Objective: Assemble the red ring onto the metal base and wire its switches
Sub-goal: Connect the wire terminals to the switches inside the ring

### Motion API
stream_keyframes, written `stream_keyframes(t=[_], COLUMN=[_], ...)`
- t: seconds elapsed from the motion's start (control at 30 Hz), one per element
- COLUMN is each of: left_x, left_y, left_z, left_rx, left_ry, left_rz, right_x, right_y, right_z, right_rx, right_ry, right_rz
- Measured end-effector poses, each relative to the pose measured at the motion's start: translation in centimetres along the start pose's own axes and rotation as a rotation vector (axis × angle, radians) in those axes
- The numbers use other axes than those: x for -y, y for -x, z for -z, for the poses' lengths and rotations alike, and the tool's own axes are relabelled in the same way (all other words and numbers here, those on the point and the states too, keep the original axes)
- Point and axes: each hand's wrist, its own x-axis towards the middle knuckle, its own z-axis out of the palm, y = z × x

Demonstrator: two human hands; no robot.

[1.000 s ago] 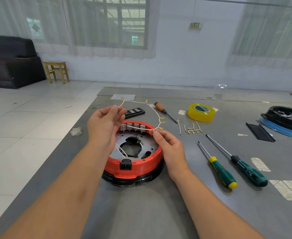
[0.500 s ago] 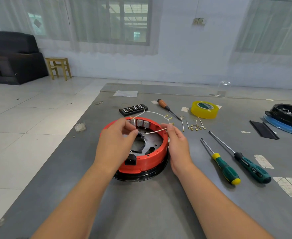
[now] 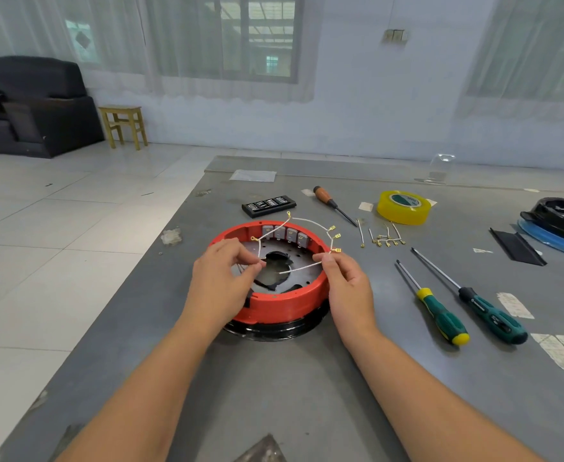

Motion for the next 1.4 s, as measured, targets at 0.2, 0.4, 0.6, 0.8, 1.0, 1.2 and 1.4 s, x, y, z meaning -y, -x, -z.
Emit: stream_keyframes(t=[0.2,0.4,0.6,0.8,1.0,1.2,1.4], left_x=[1.5,1.4,0.2,-0.5,-1.1,-1.3,-1.4], left_y=[-1.4,-2.8,-3.5,-2.3,-1.7,-1.8,-2.3], left_z=[1.8,2.8,1.8,1.3,1.2,1.1,0.8], left_rx=[0.078,0.201,0.172,0.108,0.084,0.015,-0.042], left_ry=[0.084,-0.009,-0.203,-0.300,-0.352,-0.436,-0.498], left_rz=[0.069,0.112,0.110,-0.039,-0.058,-0.071,0.000], right_x=[1.1,1.3,1.4,1.8,1.9,2.1,1.9], right_y=[3.3,5.1,5.7,4.8,3.4,3.1,4.0], right_z=[0.6,0.2,-0.1,-0.4,-0.7,-0.7,-0.7], right_rx=[-0.004,0.015,0.021,0.006,0.003,0.000,-0.018], right_ry=[-0.049,-0.044,-0.021,0.009,0.058,0.090,0.100], right_rz=[0.000,-0.006,0.025,0.074,0.023,0.021,0.016])
